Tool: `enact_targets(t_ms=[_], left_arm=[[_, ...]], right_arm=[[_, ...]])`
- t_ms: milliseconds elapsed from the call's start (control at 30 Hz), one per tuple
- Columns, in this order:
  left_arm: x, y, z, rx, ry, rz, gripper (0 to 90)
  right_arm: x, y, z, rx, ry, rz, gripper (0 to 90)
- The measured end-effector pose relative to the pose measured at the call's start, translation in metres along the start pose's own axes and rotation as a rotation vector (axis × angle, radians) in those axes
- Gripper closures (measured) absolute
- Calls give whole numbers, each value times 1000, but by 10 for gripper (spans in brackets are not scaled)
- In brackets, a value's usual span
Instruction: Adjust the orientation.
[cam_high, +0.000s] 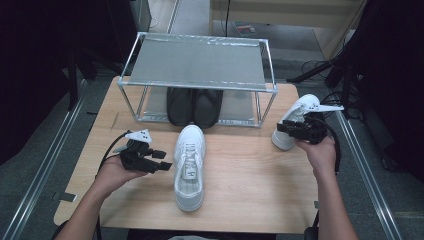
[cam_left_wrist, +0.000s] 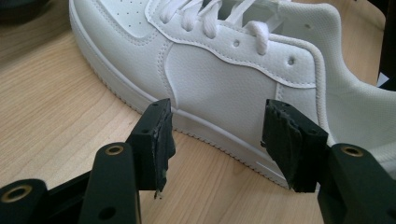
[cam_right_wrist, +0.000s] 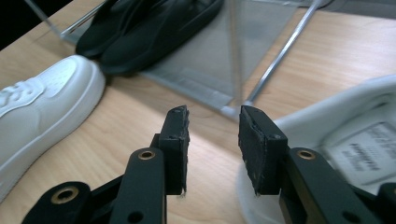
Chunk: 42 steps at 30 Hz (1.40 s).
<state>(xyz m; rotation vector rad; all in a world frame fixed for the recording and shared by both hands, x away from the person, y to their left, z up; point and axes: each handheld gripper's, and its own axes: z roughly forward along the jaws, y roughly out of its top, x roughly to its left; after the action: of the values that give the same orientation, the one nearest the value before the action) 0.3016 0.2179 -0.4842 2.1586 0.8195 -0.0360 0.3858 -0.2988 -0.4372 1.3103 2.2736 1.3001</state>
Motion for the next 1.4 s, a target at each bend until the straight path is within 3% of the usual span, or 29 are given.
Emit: enact_targets(t_ms=[300, 467, 667, 833, 900, 1200, 1400], left_arm=[[-1, -7, -7, -13, 13, -7, 429], [-2, -10, -11, -20, 23, -10, 426], [0, -12, -11, -18, 27, -25, 424], [0, -12, -12, -18, 28, -26, 422], [0, -12, -12, -19, 26, -27, 420], [1, -12, -11, -18, 32, -33, 416], [0, -11, -17, -60, 48, -28, 419]], right_arm=[[-24, 5, -14, -46, -48, 33, 637], [-29, -11, 5, 35, -32, 47, 641], [-31, -17, 15, 24, -35, 44, 624], [-36, -19, 36, 110, -22, 52, 595], [-34, -20, 45, 150, -56, 25, 596], [-35, -21, 52, 130, -47, 20, 615], [-37, -21, 50, 132, -15, 39, 671]])
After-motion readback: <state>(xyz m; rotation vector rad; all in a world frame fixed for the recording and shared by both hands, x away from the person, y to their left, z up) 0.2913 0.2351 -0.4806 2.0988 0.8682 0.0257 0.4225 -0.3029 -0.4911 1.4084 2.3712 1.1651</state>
